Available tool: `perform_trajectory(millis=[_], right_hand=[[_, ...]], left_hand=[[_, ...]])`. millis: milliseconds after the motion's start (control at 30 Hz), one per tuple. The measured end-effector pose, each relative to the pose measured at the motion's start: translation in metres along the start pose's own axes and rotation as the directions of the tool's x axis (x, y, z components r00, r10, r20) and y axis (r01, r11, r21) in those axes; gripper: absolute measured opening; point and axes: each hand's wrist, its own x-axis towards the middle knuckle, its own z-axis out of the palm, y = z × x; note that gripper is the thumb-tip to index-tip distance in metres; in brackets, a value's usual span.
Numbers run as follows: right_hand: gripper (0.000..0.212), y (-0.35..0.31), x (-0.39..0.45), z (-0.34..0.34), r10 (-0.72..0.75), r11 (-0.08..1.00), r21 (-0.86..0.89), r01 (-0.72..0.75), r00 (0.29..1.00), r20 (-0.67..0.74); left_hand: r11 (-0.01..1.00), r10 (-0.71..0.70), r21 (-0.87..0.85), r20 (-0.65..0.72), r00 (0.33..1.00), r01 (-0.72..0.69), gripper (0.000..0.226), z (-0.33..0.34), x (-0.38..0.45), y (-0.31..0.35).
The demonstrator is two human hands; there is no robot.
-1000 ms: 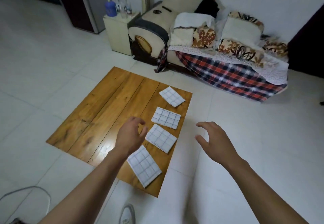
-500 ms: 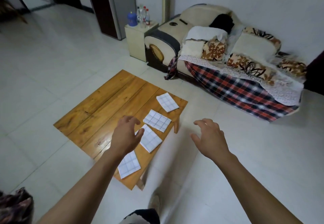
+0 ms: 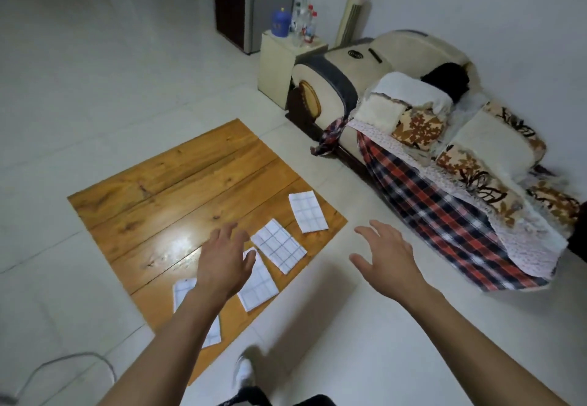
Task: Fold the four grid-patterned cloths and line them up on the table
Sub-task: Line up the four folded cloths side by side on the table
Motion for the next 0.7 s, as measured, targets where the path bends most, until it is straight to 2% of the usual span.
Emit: perform_trajectory(millis=[133, 267, 400, 567, 700], right_hand=[[0.053, -0.027, 0.043, 0.018, -0.175, 0.985, 0.022, 0.174, 0.984, 0.046], [0.052, -0.047, 0.085, 0.040, -0.303, 0.951, -0.015, 0.308, 0.942, 0.141], [0.051, -0.058, 0.120, 0.063, -0.456, 0.883, -0.004, 0.470, 0.858, 0.236], [0.053, -0.061, 0.136, 0.087, -0.593, 0.780, 0.018, 0.625, 0.730, 0.340], [0.051, -0.057, 0.133, 0.121, -0.637, 0.739, 0.064, 0.671, 0.663, 0.393]], left_hand=[[0.989, -0.141, 0.026, -0.032, 0.989, 0.142, 0.033, -0.009, 0.004, -0.030], [0.947, -0.317, 0.032, -0.068, 0.946, 0.320, 0.033, -0.010, -0.008, -0.058], [0.873, -0.480, 0.043, -0.095, 0.872, 0.486, 0.032, 0.000, -0.035, -0.069], [0.758, -0.650, -0.010, -0.091, 0.755, 0.652, 0.028, 0.033, -0.080, -0.048], [0.682, -0.730, -0.104, -0.052, 0.681, 0.724, 0.026, 0.075, -0.105, -0.034]])
